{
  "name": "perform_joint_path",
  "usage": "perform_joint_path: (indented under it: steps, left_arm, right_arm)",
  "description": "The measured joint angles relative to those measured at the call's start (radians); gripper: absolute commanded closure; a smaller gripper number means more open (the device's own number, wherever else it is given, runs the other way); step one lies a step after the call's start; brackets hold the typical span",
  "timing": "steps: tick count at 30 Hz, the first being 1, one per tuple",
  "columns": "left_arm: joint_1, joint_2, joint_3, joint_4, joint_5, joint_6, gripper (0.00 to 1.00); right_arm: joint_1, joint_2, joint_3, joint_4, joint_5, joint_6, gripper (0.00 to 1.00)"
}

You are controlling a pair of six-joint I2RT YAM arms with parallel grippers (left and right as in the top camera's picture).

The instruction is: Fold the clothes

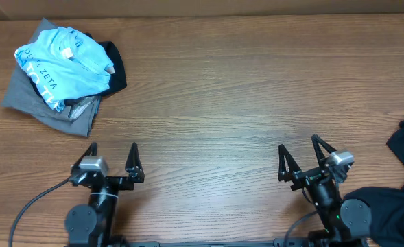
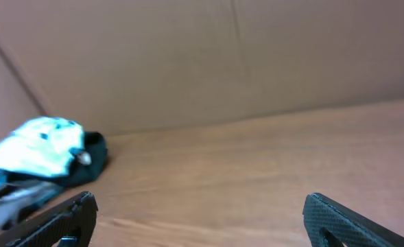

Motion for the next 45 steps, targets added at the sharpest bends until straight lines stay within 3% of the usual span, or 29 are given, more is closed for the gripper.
perform_joint_path:
  steps: [4,9,16,21,26,33,39,43,45]
  left_arm:
    - [0.0,0.122,0.188,-0.149,-0.003,-0.01,0.0]
    - [0.0,0.39,0.458,-0.308,-0.006,-0.017,0.0]
    - [0.0,0.861,0.905,-0.652,-0.006,-0.018,0.0]
    - [0.0,1.104,1.105,-0.826,-0.006,-0.018,0.0]
    - [0.0,1.233,1.151,-0.893,0.008,-0.018,0.0]
    - [0.0,1.289,1.151,-0.931,0.024,-0.017,0.0]
    - [0.0,1.289,1.152,-0.939,0.036,-0.013,0.0]
    - [0.0,1.289,1.152,-0.937,0.055,-0.013,0.0]
    - [0.0,1.289,1.153,-0.934,0.059,-0.013,0.0]
  right_arm:
    - [0.0,0.036,0.121,-0.12,-0.024,0.01,0.0]
    - [0.0,0.203,0.291,-0.303,-0.035,0.016,0.0]
    - [0.0,0.607,0.636,-0.585,-0.035,0.018,0.0]
    - [0.0,0.93,0.955,-0.842,-0.035,0.018,0.0]
    - [0.0,1.186,1.133,-0.905,-0.034,0.018,0.0]
    - [-0.027,1.378,1.143,-0.911,0.009,0.079,0.0]
    - [-0.231,1.394,1.143,-0.813,0.158,0.233,0.01]
    - [-0.413,1.396,1.144,-0.74,0.211,0.292,0.11]
    - [-0.475,1.407,1.145,-0.705,0.22,0.307,0.12]
